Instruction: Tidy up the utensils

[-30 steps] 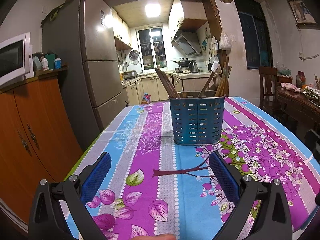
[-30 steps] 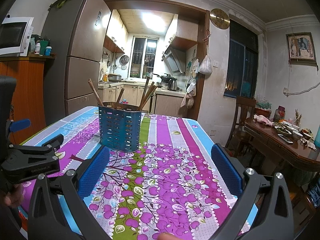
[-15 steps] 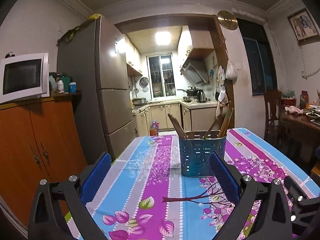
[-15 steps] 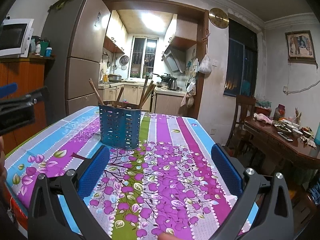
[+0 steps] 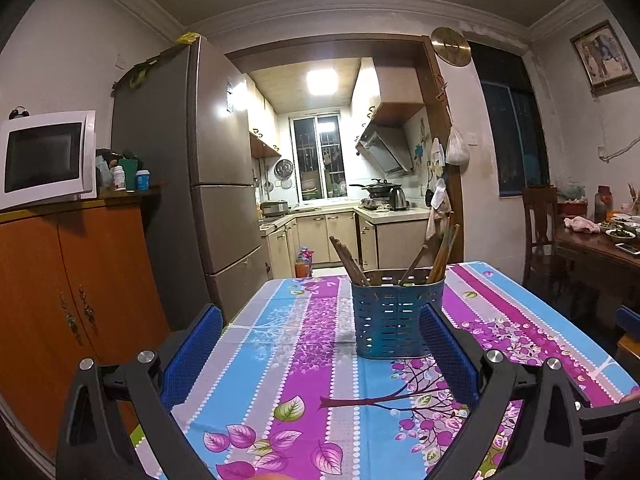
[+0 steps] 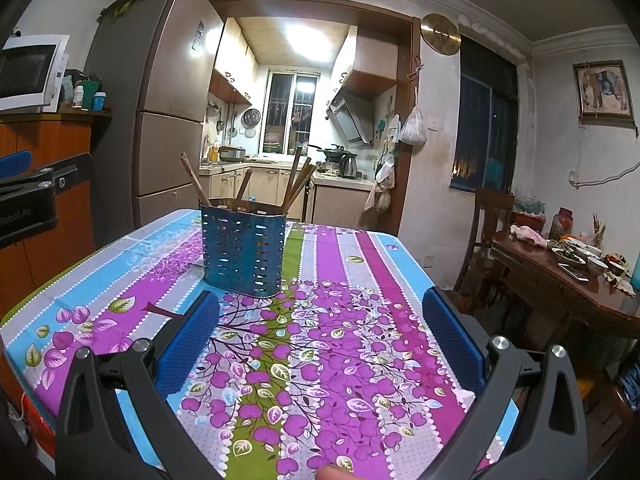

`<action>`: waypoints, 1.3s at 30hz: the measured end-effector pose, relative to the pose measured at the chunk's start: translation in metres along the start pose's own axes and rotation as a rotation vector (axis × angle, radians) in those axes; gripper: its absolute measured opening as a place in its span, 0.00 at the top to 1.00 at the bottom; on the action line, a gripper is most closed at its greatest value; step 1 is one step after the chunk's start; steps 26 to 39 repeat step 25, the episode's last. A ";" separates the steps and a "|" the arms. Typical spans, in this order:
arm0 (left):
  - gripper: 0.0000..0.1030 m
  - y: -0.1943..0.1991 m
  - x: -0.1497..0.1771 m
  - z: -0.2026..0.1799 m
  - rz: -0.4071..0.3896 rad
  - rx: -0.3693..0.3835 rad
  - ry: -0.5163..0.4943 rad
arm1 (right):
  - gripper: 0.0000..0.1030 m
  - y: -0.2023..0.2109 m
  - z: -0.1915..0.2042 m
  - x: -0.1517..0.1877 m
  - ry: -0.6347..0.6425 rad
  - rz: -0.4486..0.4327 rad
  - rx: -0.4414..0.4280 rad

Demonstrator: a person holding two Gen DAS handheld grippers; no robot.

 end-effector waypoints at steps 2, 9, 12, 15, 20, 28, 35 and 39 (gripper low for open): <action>0.05 0.000 0.000 -0.001 0.005 0.017 0.002 | 0.05 0.000 0.000 0.000 0.001 0.000 0.000; 0.05 -0.001 0.002 -0.004 -0.005 0.008 0.000 | 0.05 0.001 -0.001 0.001 0.001 0.001 0.002; 0.05 0.002 0.003 -0.006 -0.022 0.000 -0.017 | 0.05 0.000 -0.002 0.001 -0.001 0.002 0.002; 0.05 0.002 0.004 -0.006 -0.022 0.014 -0.015 | 0.05 0.000 -0.002 0.001 0.001 0.004 0.004; 0.05 -0.002 0.004 -0.005 0.013 0.016 -0.005 | 0.05 -0.001 -0.003 0.001 -0.001 0.002 0.006; 0.05 0.000 0.004 -0.007 0.000 0.005 -0.031 | 0.05 -0.002 -0.003 0.000 0.003 0.003 0.005; 0.05 0.000 0.004 -0.007 0.000 0.005 -0.031 | 0.05 -0.002 -0.003 0.000 0.003 0.003 0.005; 0.05 0.000 0.004 -0.007 0.000 0.005 -0.031 | 0.05 -0.002 -0.003 0.000 0.003 0.003 0.005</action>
Point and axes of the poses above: each gripper's, at about its wrist camera, not at the fingertips, and y roughly against the way its jaws point, z to its left, x to its underside, the point moved 4 cm from there along -y, roughly the way its jaws point, and after that the axes turned 9 degrees about y, right-handed, at the moved point
